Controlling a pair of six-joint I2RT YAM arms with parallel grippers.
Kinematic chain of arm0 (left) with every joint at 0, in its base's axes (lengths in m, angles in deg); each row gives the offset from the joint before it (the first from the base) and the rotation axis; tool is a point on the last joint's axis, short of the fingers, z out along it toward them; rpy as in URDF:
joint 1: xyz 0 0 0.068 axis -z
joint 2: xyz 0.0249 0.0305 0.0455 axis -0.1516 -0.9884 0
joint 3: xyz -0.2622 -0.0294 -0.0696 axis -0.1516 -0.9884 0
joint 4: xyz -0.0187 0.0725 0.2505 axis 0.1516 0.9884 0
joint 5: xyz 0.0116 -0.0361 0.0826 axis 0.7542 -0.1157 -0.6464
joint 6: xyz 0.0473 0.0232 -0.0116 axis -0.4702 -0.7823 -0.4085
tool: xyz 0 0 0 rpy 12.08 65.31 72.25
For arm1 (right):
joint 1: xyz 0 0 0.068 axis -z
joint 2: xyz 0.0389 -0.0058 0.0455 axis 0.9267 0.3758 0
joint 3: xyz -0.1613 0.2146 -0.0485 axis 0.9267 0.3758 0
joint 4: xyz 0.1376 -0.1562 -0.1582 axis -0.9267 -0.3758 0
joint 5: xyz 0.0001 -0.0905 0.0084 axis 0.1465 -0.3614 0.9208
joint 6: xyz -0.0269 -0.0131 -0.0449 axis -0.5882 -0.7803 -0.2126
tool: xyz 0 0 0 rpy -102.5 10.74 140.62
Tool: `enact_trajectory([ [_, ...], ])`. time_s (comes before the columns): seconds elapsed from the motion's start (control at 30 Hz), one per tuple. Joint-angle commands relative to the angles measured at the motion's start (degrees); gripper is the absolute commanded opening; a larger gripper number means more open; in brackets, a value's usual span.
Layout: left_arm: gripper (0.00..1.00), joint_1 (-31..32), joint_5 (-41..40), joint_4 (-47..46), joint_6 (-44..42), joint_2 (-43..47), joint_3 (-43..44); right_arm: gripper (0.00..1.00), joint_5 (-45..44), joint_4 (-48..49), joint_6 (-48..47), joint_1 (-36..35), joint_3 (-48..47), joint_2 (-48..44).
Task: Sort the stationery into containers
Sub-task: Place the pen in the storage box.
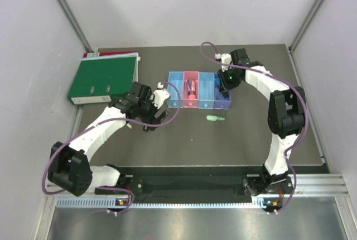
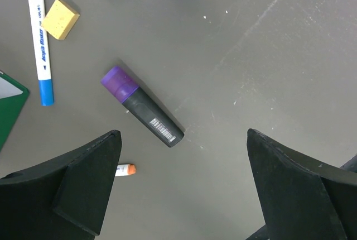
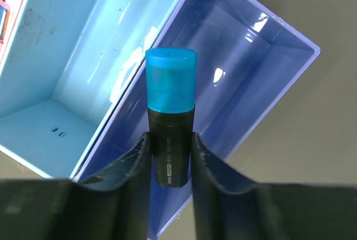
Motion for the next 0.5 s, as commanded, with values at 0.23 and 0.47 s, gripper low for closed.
enact_trajectory([
  [0.23,0.97,-0.3,2.2,-3.6,1.5,-0.3,-2.5,0.50,1.1,1.6,-0.9,-0.5,-3.5,-3.8],
  [0.47,0.96,-0.3,2.0,-5.2,1.1,-0.3,-4.4,0.51,1.2,1.0,-3.0,-1.8,-6.5,-5.4],
])
